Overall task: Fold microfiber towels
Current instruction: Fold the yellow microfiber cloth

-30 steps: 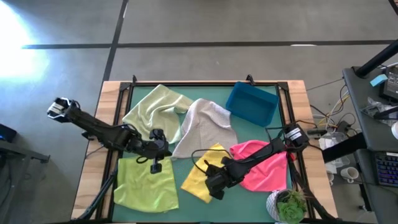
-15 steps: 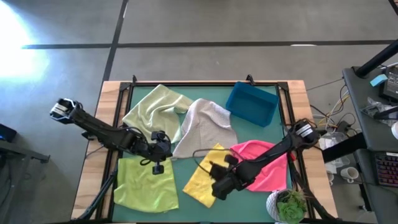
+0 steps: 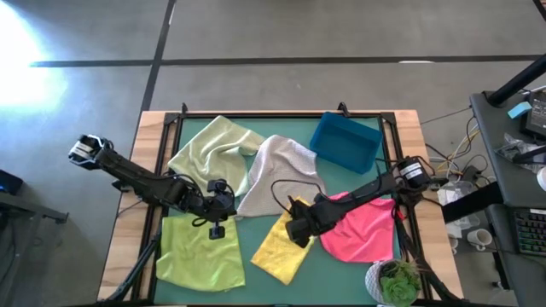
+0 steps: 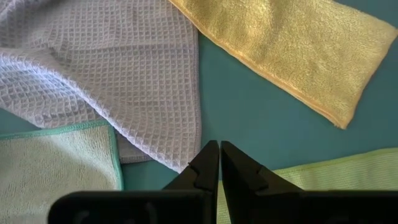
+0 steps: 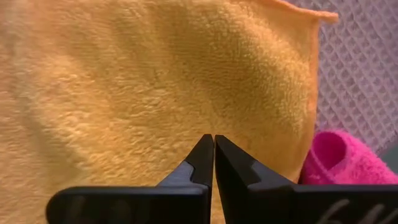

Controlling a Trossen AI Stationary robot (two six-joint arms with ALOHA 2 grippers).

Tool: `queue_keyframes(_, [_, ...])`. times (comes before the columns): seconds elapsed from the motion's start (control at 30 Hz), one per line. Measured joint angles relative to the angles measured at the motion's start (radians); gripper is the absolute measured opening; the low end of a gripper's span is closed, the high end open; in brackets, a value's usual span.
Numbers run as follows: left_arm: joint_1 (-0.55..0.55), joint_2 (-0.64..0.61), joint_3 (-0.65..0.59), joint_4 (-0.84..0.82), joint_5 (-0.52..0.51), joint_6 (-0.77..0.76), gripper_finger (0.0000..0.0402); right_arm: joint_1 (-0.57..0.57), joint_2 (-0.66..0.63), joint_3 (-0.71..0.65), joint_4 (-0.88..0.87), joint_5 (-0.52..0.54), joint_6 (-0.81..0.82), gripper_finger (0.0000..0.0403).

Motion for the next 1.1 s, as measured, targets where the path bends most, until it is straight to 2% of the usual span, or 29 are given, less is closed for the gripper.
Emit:
queue_keyframes(0.37, [0.000, 0.000, 0.000, 0.000, 0.000, 0.003, 0.0002, -0.127, 0.002, -0.062, 0.106, -0.028, -0.114, 0.0009])
queue_keyframes(0.87, [0.000, 0.000, 0.000, 0.000, -0.013, 0.057, 0.0002, -0.293, 0.002, -0.062, 0.374, -0.020, -0.443, 0.0009])
queue_keyframes(1.1, [0.005, 0.000, 0.000, 0.001, -0.044, 0.094, 0.0002, -0.302, -0.002, -0.047, 0.424, -0.122, -0.532, 0.0008])
